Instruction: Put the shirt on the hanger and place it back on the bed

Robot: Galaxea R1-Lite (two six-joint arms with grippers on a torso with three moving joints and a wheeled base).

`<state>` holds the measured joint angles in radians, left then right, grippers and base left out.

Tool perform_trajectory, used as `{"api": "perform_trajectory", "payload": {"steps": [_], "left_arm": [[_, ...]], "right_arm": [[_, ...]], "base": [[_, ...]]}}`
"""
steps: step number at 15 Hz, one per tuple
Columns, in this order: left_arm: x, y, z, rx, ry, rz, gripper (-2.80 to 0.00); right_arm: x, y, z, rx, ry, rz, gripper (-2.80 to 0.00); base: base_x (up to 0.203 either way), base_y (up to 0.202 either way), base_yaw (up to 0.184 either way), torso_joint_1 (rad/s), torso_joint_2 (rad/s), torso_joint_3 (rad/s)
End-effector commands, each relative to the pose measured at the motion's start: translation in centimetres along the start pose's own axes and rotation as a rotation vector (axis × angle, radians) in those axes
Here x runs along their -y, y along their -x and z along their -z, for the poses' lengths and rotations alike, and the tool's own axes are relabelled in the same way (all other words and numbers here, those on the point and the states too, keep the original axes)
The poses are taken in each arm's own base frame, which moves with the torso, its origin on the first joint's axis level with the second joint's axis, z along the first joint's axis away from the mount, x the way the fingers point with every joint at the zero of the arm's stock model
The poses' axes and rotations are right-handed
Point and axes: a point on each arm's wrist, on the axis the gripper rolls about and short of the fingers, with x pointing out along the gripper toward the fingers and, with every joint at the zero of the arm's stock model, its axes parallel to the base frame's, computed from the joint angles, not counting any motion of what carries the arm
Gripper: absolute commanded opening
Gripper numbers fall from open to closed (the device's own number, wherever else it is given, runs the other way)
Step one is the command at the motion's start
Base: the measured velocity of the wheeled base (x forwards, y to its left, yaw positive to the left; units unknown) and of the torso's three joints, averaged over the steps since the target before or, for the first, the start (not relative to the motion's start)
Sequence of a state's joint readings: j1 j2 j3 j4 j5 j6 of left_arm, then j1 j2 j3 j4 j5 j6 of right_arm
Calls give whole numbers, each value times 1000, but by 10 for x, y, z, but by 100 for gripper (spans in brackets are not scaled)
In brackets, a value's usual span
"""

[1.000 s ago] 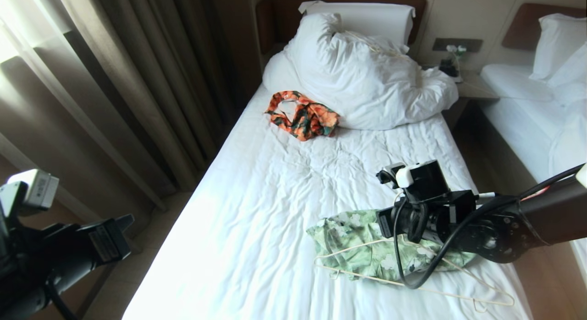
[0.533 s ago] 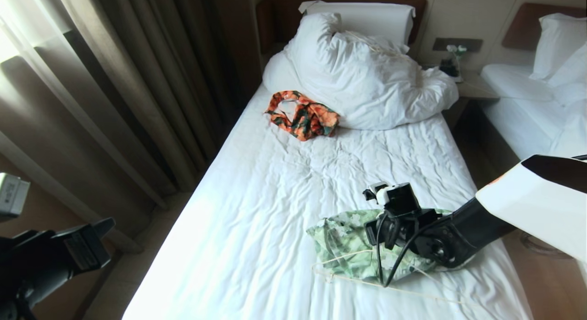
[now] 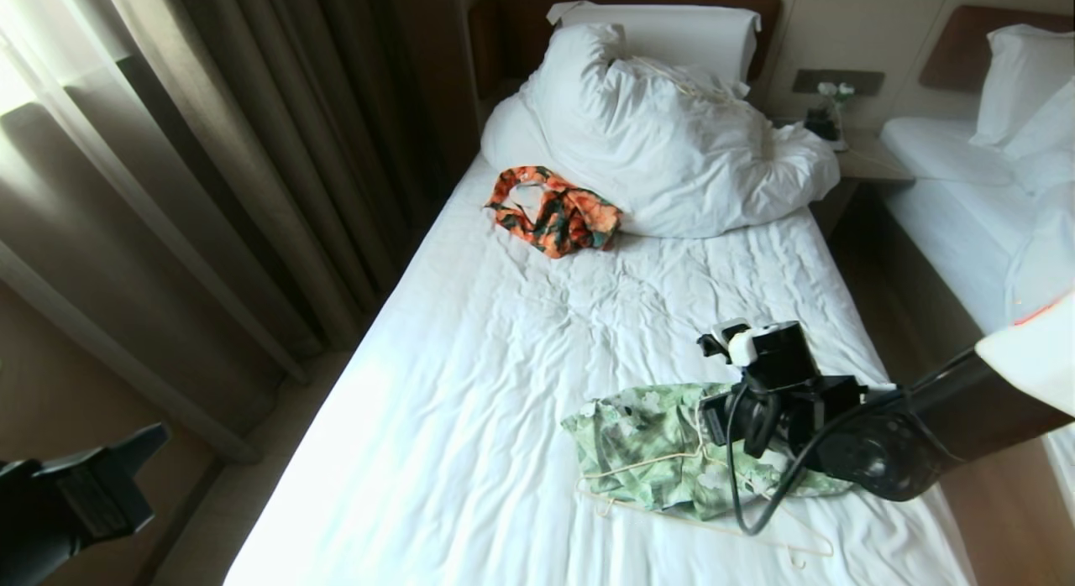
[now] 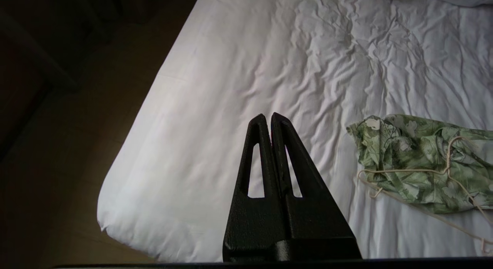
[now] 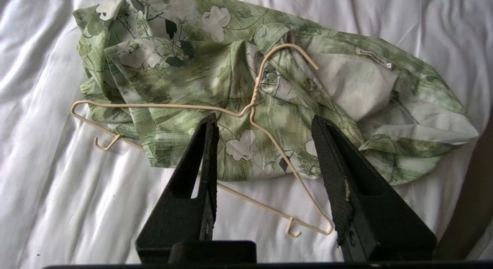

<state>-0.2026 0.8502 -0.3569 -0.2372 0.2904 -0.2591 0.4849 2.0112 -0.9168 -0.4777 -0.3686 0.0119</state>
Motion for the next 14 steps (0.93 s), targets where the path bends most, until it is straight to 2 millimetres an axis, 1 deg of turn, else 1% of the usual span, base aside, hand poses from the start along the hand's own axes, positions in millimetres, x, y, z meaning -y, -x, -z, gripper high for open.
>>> {"api": "perform_trajectory", "payload": {"steps": [1, 3, 4, 6, 8, 10, 11, 12, 13, 14], "left_arm": [[-6, 24, -5, 90, 29, 24, -280], [-11, 43, -9, 163, 52, 49, -280], [-14, 53, -9, 200, 63, 64, -280], [-21, 71, -5, 241, 76, 63, -280], [-29, 91, -3, 271, 89, -10, -280], [-36, 108, 3, 282, 96, -81, -280], [-37, 114, 6, 295, 96, -108, -280], [-38, 116, 8, 301, 69, -139, -280], [-39, 114, 10, 294, 65, -167, -280], [-40, 114, 11, 296, 66, -200, -280]], "right_arm": [[19, 51, -22, 113, -41, 8, -280], [41, 106, -34, 184, -66, 43, -280], [54, 138, -38, 221, -82, 68, -280], [78, 197, -36, 295, -114, 119, -280], [107, 257, -27, 382, -147, 203, -280], [136, 312, -11, 447, -195, 322, -280], [146, 337, -2, 466, -216, 378, -280], [153, 368, 6, 504, -241, 426, -280], [157, 393, 16, 535, -259, 460, -280], [158, 411, 29, 560, -270, 480, -280]], "base": [[0, 0, 0, 0, 0, 0], [0, 0, 0, 0, 0, 0], [0, 0, 0, 0, 0, 0], [0, 0, 0, 0, 0, 0], [0, 0, 0, 0, 0, 0], [0, 0, 0, 0, 0, 0], [0, 0, 0, 0, 0, 0], [0, 0, 0, 0, 0, 0], [0, 0, 0, 0, 0, 0], [0, 0, 0, 0, 0, 0]]}}
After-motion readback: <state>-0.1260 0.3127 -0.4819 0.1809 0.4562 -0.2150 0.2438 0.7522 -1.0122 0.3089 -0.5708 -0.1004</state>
